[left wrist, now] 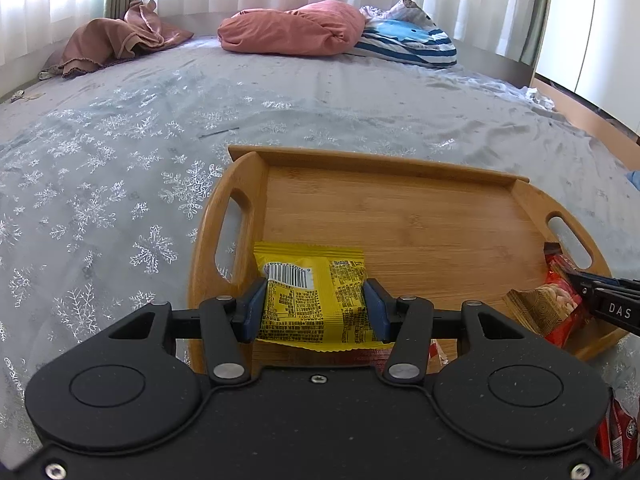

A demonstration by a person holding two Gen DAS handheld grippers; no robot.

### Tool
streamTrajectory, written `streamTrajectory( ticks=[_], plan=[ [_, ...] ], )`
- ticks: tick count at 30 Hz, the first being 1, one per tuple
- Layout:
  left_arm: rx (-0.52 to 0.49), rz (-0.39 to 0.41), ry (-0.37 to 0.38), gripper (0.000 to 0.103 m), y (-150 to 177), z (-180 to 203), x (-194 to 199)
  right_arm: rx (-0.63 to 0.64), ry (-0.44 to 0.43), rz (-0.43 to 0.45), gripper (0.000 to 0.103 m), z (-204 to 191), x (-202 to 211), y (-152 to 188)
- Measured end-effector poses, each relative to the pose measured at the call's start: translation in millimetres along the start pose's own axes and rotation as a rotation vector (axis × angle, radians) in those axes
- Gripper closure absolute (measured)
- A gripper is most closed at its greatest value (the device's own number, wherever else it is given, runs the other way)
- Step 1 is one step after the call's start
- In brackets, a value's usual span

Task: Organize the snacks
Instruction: 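Lower the yellow packet and red bar onto the tray and open both tools, then move both tools back over the remaining snack pile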

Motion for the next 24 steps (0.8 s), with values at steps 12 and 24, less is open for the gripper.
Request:
streamTrajectory(
  ticks=[12, 24],
  plan=[
    [-0.02, 0.02, 0.02, 0.028, -1.1, -0.1, 11.4, 0.011, -0.004, -0.012, 0.05, -0.9, 5.5, -4.5],
    [-0.068, 0.081, 0.066, 0.01, 12.3, 2.3, 74.0, 0.035, -0.037, 0.077, 0.026, -2.1, 58.9, -4.1]
  ],
)
Point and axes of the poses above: each gripper's, at about its wrist camera, not at the fingertips, and x roughly against the way its jaws point, z to its right, y to its underside, the point moved 3 cm from there along -x, roughly the way its jaws point
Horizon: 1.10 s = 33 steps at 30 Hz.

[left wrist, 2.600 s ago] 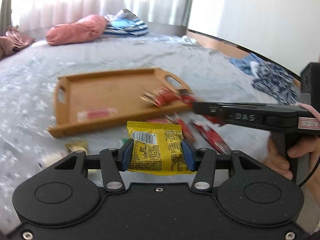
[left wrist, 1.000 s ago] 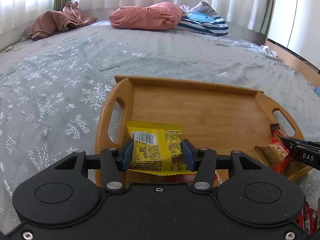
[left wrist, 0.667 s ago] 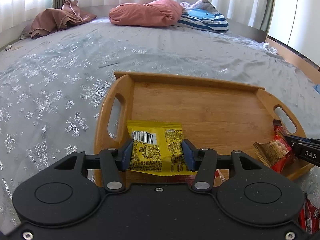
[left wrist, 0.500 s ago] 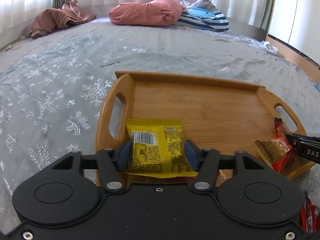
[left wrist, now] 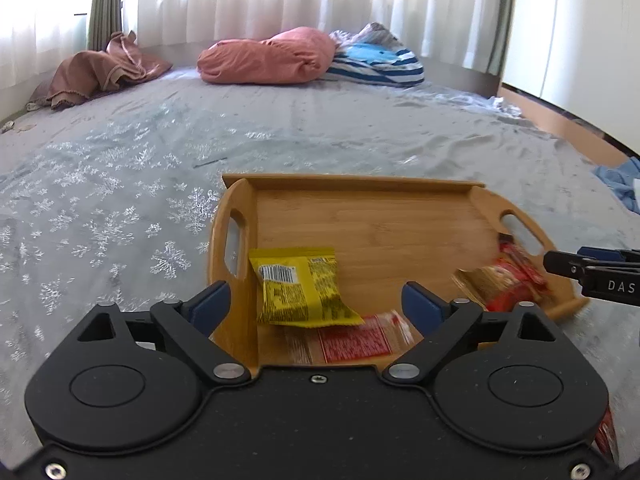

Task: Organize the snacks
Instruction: 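Move both tools back over the remaining snack pile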

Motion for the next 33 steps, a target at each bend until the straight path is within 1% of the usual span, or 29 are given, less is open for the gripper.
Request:
streamTrajectory(
  ticks=[7, 12, 14, 17, 22, 24, 29, 31, 32, 33],
  plan=[
    [-0.03, 0.033, 0.014, 0.007, 19.3, 2.9, 45.9, -0.019, -0.017, 0.039, 0.016, -2.7, 36.3, 19.8],
    [0.033, 0.015, 0.047, 0.007, 38.4, -3.0, 66.6, -0.013, 0.0, 0.049, 0.014, -7.2, 56.3, 42.2],
    [0.034, 0.019, 0.04, 0.007, 46.7, -3.1, 74.6, -0.01, 0.006, 0.051, 0.014, -9.5, 64.0, 51.1],
    [0.022, 0.031, 0.023, 0.007, 56.7, -2.0, 82.3, -0.002, 0.02, 0.056, 0.013, -12.4, 73.3, 62.2],
    [0.036, 0.052, 0.011, 0.006, 74.6, -2.9, 89.7, 0.021, 0.052, 0.067, 0.012, -17.4, 87.7, 81.5],
    [0.038, 0.065, -0.002, 0.006, 82.7, -2.8, 90.7, 0.025, 0.064, 0.073, 0.012, -19.1, 91.9, 89.4],
    [0.035, 0.062, -0.025, 0.006, 95.5, -1.3, 86.5, 0.038, 0.095, 0.082, 0.01, -22.2, 97.8, 107.1],
    [0.026, 0.06, -0.029, 0.013, 99.9, -0.3, 85.3, 0.039, 0.101, 0.076, 0.009, -23.8, 97.7, 112.8],
    [0.019, 0.061, -0.028, 0.029, 101.8, 0.5, 85.3, 0.037, 0.102, 0.071, 0.009, -24.3, 97.0, 115.0],
    [0.009, 0.06, -0.023, 0.048, 103.2, 2.3, 85.2, 0.036, 0.103, 0.066, 0.009, -24.9, 96.2, 117.3]
  ],
)
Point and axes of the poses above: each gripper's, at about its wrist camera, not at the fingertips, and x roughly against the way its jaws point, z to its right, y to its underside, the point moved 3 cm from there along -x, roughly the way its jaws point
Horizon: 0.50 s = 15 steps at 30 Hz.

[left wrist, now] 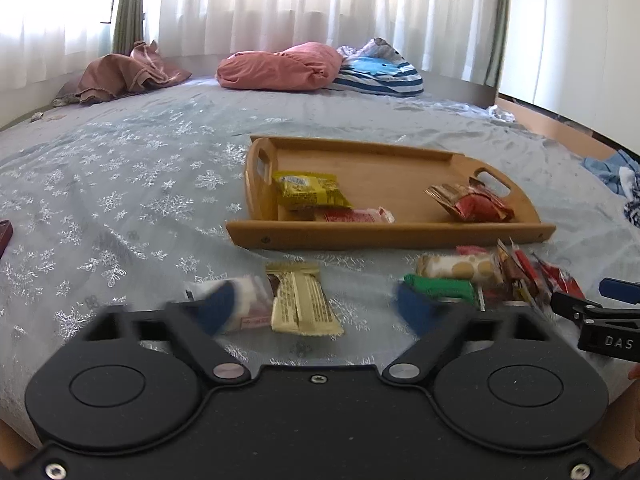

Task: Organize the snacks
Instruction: 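Move both tools back over the remaining snack pile, then grasp the gold wafer packet with the left tool while the right tool grasps the red MXT bar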

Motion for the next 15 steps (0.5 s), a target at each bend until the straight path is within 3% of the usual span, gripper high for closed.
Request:
streamTrajectory(
  ticks=[2, 5, 10, 15],
  plan=[
    [-0.018, -0.004, 0.007, 0.06, 2.6, 3.3, -0.4, 0.0, 0.003, -0.008, 0.009, -1.0, -1.1, 4.3],
    [-0.024, -0.003, 0.021, 0.059, 5.3, 6.9, -2.2, -0.006, 0.008, -0.02, 0.009, -2.4, -4.1, 9.8],
    [0.009, -0.005, -0.02, 0.059, 5.2, 4.4, -11.2, -0.03, 0.018, -0.016, 0.009, -3.1, -6.1, 13.1],
    [0.023, -0.005, -0.044, 0.059, 2.7, 2.9, -20.5, -0.051, 0.013, -0.016, 0.018, -4.8, -8.8, 13.5]
  ],
)
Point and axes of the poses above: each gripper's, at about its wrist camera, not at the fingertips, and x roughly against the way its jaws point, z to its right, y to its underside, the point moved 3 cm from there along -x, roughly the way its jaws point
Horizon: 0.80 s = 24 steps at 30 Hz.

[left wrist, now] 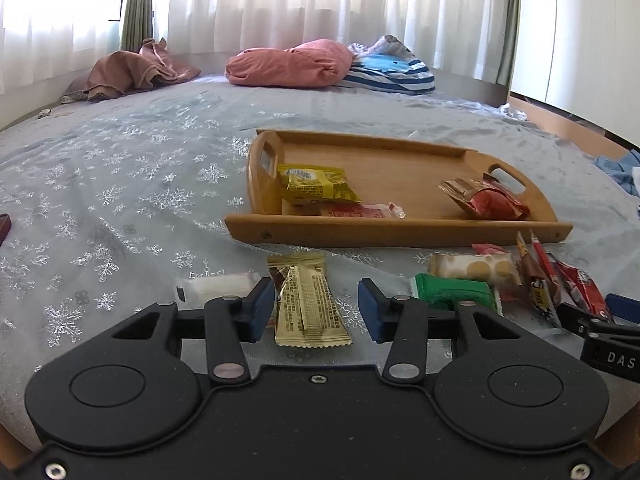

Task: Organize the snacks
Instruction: 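Grasp the gold wafer packet with the left tool while the right tool grasps the red MXT bar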

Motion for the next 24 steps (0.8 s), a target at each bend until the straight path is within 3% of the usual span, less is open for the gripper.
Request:
streamTrajectory(
  ticks=[9, 16, 24],
  plan=[
    [0.026, -0.056, 0.041, 0.059, 2.2, 3.7, -15.7, 0.012, -0.002, 0.005, 0.021, -6.2, -3.6, 1.7],
    [0.042, -0.043, 0.032, 0.06, 0.8, 3.4, -16.2, 0.011, -0.005, 0.006, 0.022, -5.6, -3.4, 1.9],
    [0.089, -0.051, 0.018, 0.068, -4.0, -7.5, -23.1, -0.057, -0.028, 0.02, 0.05, 2.1, 2.9, -6.9]
  ],
)
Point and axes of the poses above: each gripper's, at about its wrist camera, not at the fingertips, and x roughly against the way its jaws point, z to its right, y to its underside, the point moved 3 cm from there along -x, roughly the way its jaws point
